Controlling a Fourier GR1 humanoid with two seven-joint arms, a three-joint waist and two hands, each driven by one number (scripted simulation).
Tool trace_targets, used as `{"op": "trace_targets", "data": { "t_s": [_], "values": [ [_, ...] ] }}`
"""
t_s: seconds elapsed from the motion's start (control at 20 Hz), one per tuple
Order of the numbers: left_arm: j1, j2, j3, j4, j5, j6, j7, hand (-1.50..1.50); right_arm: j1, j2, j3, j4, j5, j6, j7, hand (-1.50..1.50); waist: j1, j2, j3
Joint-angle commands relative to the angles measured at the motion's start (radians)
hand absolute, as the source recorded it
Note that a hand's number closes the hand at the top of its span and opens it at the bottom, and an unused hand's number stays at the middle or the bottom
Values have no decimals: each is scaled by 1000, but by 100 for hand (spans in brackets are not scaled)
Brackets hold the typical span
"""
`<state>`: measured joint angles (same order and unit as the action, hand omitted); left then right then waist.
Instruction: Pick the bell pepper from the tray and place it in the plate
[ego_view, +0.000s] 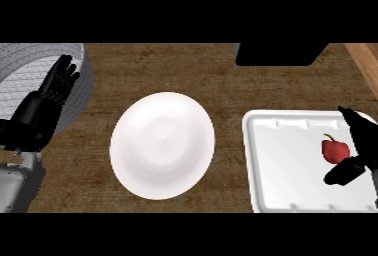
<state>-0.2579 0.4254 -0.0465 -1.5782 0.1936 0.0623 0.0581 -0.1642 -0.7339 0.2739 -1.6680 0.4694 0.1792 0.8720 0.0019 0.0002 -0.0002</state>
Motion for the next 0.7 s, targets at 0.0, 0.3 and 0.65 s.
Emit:
{"op": "trace_targets", "data": {
  "t_s": [0.0,0.3,0.65],
  "values": [
    [-1,9,27,-86,0,-16,95,0,-15,35,-50,101,32,34,-47,-150,2,-1,1],
    [-16,-34,62,-30,-40,-36,60,0,-38,130,-75,200,103,50,-101,-150,1,0,0],
    [16,-48,70,-150,-68,-40,157,0,50,174,-100,243,164,39,-189,-150,4,-2,1]
  ]
}}
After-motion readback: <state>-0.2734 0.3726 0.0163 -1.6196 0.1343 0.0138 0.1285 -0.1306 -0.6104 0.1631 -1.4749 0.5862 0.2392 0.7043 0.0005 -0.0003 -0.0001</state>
